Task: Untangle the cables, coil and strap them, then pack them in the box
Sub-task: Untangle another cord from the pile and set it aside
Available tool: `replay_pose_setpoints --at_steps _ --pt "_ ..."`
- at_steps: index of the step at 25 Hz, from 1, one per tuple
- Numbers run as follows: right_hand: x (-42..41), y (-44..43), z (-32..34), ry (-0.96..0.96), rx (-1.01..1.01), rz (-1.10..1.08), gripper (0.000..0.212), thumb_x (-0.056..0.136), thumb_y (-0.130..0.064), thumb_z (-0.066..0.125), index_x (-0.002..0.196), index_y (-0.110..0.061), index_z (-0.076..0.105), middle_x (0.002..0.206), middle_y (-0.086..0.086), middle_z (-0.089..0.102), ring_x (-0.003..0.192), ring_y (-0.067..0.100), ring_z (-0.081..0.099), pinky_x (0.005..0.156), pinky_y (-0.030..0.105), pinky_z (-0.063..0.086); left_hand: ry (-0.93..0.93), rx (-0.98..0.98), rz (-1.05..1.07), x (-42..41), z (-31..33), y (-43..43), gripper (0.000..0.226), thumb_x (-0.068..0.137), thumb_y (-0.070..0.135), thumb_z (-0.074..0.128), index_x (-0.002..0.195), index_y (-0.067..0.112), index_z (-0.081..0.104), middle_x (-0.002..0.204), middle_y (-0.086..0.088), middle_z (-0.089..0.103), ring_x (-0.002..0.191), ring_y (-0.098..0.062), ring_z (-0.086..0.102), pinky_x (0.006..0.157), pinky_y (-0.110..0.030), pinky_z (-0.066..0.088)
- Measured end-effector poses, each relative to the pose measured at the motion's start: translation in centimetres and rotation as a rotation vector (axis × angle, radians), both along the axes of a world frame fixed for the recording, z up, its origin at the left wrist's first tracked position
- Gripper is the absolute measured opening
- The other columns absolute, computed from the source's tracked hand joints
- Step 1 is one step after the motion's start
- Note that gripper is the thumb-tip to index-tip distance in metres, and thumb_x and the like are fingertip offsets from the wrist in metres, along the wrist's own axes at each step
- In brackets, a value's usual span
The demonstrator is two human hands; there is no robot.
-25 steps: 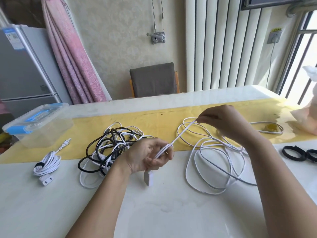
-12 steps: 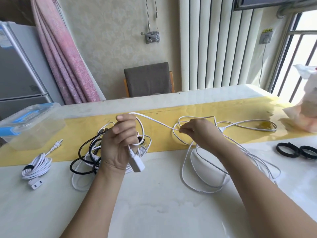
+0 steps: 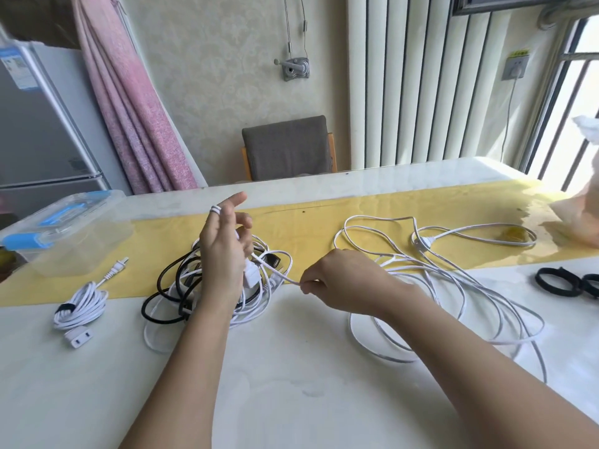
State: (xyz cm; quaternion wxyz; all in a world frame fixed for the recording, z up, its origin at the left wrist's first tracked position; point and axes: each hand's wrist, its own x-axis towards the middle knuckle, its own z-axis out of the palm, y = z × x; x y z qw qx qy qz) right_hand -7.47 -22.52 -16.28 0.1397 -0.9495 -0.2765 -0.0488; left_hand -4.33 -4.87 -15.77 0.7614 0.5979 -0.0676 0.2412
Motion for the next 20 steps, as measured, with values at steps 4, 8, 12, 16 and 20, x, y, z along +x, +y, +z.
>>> replay_pose_setpoints --at_steps 4,8,12,16,20 --pt "-1.3 0.5 0.6 0.02 0.051 0.118 0.023 0.094 -0.032 0.053 0.095 -0.024 0.074 0.076 -0.001 0.068 0.064 0.013 0.047 0.062 0.027 0.04 -0.064 0.292 0.131 -0.2 -0.9 -0.7 0.028 0.105 0.021 0.032 0.116 0.022 0.057 0.067 0.0 0.049 0.047 -0.004 0.042 0.047 -0.018 0.037" --pt "-2.0 0.1 1.8 0.243 0.276 0.238 0.018 0.089 -0.026 0.064 0.079 -0.018 0.076 0.049 -0.003 0.047 0.048 0.011 0.036 0.049 0.017 0.028 -0.004 0.575 -0.063 -0.4 -1.6 -0.7 0.027 0.105 0.026 0.033 0.109 0.023 0.06 0.063 0.001 0.059 0.049 -0.015 0.055 0.054 -0.027 0.048" --pt "-2.0 -2.0 3.6 0.399 0.543 0.284 0.013 0.089 -0.013 0.066 0.081 -0.008 0.075 0.045 -0.007 0.038 0.045 0.007 0.027 0.048 0.009 0.027 0.261 0.694 -0.325 -1.4 -1.6 -1.8 0.038 0.104 0.026 0.034 0.081 0.013 0.062 0.045 0.004 0.049 0.04 -0.01 0.04 0.045 -0.021 0.03" --pt "-1.1 -3.6 3.6 0.383 0.777 0.259 0.018 0.08 -0.028 0.069 0.077 -0.012 0.077 0.047 0.002 0.04 0.052 0.018 0.018 0.048 0.025 0.015 0.452 0.672 -0.592 -1.7 -0.9 -1.8 0.052 0.102 0.03 0.03 0.071 0.001 0.061 0.038 -0.001 0.036 0.034 -0.011 0.023 0.038 -0.018 0.017" --pt "0.2 -5.4 3.7 0.166 1.023 0.038 0.019 0.074 -0.036 0.072 0.071 -0.017 0.076 0.048 0.005 0.03 0.05 0.017 0.015 0.047 0.026 0.012 0.572 0.553 -0.891 -1.7 -0.1 -0.5 0.051 0.091 0.047 0.038 0.06 0.012 0.059 0.042 -0.001 0.033 0.035 -0.007 0.014 0.037 -0.019 0.01"
